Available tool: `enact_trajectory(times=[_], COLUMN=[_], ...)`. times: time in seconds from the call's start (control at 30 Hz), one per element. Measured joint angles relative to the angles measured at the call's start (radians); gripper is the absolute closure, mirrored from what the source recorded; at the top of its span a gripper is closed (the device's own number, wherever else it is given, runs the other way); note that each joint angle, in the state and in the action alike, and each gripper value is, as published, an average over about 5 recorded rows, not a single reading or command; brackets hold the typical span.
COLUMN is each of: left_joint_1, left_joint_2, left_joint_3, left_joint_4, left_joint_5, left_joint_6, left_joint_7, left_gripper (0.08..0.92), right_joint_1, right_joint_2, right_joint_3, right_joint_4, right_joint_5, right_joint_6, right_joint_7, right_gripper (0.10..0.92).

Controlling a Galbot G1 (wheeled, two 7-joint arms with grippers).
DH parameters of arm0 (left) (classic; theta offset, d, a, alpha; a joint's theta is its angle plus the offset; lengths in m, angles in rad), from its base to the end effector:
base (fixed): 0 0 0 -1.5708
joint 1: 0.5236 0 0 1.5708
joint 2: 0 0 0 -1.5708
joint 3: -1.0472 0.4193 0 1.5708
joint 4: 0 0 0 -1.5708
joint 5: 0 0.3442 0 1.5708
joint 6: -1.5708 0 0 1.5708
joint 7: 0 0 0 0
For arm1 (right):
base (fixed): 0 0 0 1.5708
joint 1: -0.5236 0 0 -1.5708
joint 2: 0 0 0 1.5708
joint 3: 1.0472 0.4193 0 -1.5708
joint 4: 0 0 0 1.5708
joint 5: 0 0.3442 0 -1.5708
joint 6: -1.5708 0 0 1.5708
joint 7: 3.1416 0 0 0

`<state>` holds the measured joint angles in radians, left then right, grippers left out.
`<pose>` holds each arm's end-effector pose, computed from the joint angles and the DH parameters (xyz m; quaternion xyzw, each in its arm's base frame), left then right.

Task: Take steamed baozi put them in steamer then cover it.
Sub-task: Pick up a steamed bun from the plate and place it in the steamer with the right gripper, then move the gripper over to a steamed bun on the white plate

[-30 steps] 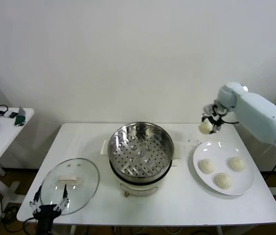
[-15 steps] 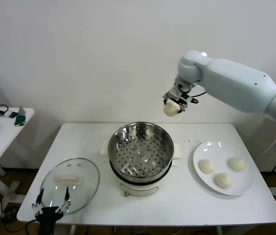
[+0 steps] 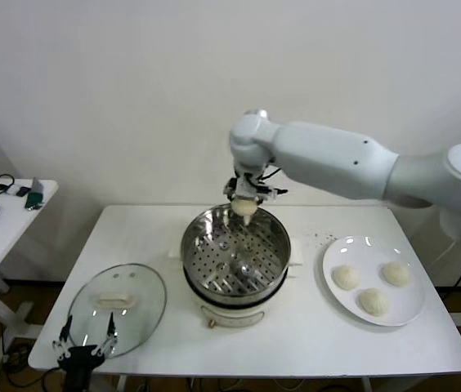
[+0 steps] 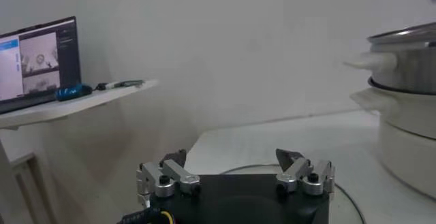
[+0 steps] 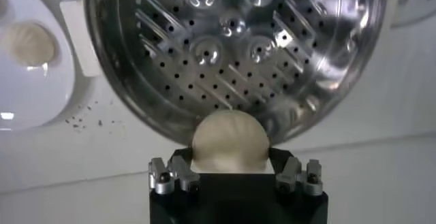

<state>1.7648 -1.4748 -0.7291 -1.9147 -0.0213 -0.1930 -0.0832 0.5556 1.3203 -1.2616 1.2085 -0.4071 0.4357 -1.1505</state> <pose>0.0447 0.0949 -0.4312 0.0990 -0.9876 -0.0920 0.0802 0.6042 0.1705 -0.0492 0.5654 -0.0234 0.8242 0.0205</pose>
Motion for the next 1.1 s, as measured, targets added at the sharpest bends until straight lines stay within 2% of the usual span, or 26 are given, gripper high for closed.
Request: enact_trajectory(times=[0.53, 0.7, 1.1], left_joint_1=[0.003, 0.005, 0.005], left_joint_2=[0.008, 0.007, 0.004], left_joint_3=[-0.012, -0.011, -0.010], left_joint_4=[0.003, 0.003, 0.002], left_joint_5=[-0.007, -0.006, -0.002], left_joint_6=[0.003, 0.003, 0.005], left_joint_7=[-0.003, -0.003, -0.004], left_gripper=[0.177, 0.177, 0.177], right_joint_1=[-0.104, -0.113, -0.076], right_joint_2=[0.034, 0.033, -0.004], right_joint_3=[-0.004, 0.001, 0.028], right_joint_4=[-0.011, -0.008, 0.020], right_joint_5=[-0.103, -0.119, -0.079], right_joint_6=[0.026, 0.024, 0.020], right_joint_7=[0.008, 0.010, -0.012], right_gripper=[0.285, 0.215, 0.203])
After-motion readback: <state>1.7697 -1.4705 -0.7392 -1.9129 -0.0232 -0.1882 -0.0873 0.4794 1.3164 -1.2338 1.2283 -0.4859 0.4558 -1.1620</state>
